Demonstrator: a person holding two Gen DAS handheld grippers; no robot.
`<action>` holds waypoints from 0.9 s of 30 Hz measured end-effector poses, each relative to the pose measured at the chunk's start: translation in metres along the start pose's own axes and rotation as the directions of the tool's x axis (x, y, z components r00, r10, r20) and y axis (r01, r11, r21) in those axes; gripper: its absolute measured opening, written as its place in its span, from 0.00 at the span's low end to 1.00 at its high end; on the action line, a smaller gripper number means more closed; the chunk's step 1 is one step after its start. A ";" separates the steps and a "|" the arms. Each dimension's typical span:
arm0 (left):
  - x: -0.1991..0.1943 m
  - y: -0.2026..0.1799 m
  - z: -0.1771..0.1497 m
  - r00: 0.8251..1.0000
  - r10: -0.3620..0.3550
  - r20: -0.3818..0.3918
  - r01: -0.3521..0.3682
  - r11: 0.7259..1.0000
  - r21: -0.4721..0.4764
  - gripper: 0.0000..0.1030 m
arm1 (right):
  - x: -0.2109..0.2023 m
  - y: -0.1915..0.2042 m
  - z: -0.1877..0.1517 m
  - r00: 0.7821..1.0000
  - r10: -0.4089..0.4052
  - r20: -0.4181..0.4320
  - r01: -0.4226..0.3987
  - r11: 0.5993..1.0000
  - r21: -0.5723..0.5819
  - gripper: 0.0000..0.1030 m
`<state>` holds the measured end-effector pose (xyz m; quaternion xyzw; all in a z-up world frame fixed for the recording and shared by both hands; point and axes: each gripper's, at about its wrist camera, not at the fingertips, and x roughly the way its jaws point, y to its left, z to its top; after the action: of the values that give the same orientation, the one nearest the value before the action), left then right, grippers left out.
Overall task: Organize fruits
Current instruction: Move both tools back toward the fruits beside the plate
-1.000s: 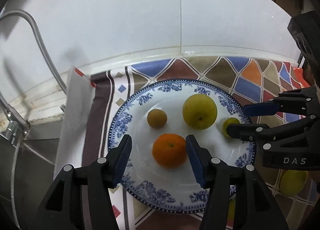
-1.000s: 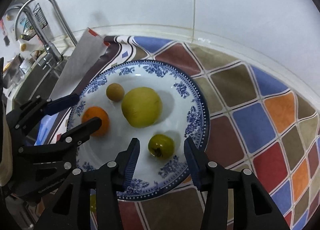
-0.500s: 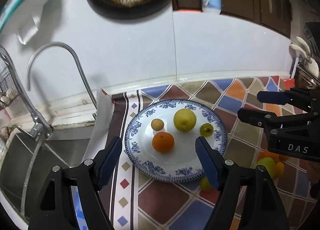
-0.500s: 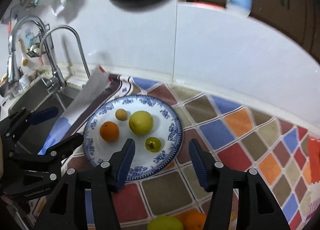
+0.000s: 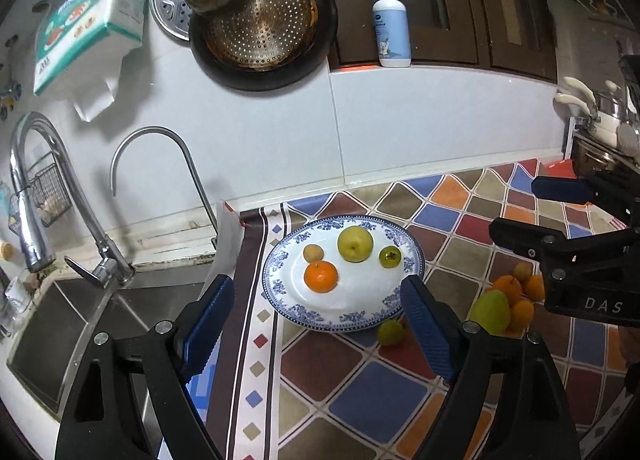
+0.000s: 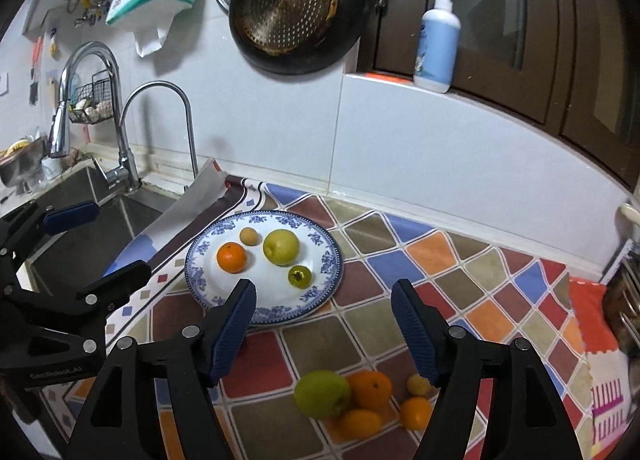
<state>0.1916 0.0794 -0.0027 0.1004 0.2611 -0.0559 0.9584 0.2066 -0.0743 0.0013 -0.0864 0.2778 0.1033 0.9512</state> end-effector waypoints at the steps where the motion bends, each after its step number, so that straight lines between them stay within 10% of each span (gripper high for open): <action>1: -0.003 -0.001 -0.003 1.000 -0.001 0.002 0.001 1.000 0.001 0.83 | -0.003 0.000 -0.003 1.000 -0.003 0.001 0.003 1.000 0.002 0.69; 27: 0.005 -0.040 -0.046 0.999 -0.021 -0.047 0.028 0.988 0.149 0.83 | -0.011 0.009 -0.071 0.990 -0.069 -0.127 0.051 0.988 -0.143 0.69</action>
<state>0.1668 0.0504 -0.0503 0.1699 0.2788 -0.0848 0.9414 0.1590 -0.0829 -0.0524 -0.1678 0.3291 0.0880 0.9251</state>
